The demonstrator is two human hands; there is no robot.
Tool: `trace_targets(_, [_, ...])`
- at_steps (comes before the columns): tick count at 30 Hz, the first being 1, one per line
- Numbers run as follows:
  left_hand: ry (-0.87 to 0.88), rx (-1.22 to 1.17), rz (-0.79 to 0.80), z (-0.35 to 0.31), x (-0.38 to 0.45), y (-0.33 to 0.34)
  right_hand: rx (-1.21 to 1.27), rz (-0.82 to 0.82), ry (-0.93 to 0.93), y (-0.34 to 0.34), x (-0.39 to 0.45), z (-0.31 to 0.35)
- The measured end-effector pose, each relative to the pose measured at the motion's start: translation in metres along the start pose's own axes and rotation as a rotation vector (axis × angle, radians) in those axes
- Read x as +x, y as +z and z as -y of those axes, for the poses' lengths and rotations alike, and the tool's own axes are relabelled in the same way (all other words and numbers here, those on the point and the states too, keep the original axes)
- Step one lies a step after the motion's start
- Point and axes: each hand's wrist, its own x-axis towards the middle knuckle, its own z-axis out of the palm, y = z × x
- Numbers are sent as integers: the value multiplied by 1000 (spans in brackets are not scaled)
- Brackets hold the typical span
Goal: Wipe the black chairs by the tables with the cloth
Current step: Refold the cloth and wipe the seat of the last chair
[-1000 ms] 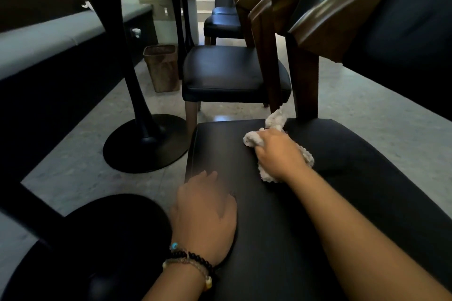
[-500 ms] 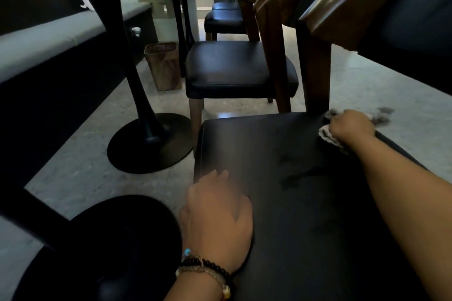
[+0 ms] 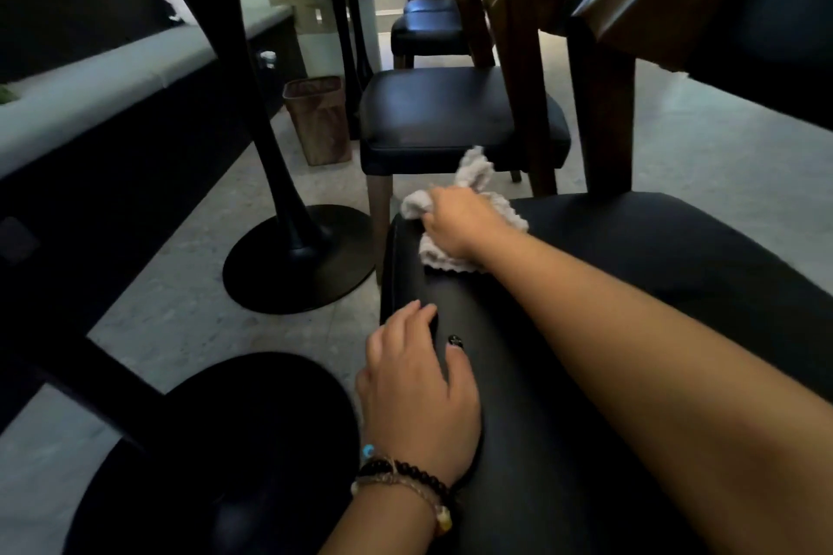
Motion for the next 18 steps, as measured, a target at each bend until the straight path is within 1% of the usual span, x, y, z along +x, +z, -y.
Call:
trace_targets(2, [10,-7,-15,-1,0,1,-7,-22,46,-1,7,-10])
trace_targets(5, [9,-18,-17,-1,1,2,-4,-5,5,3,5,-5])
trace_targets(6, [5,-17,-9,-1,0,2,28,4,-10,4,-1,-4])
trace_targets(9, [3,-11,-8,-2,0,-1,97,-48,-58,3,-31,-13])
trace_targets(11, [6,-6,-4,-2,0,-1,131,-91,1,-4,-52,-31])
trace_targets(13, [10,-6,3,-2,0,-1,156,-62,168,-17,-70,-59])
trace_targets(15, [8,-8,5,-1,0,-1,170,-8,413,-32,-84,-95])
trace_targets(16, [4,-9,6,-1,0,-1,165,-12,526,-38,-93,-116])
trace_targets(18, [3,-13,8,-1,0,-1,160,-136,717,-43,-109,-149])
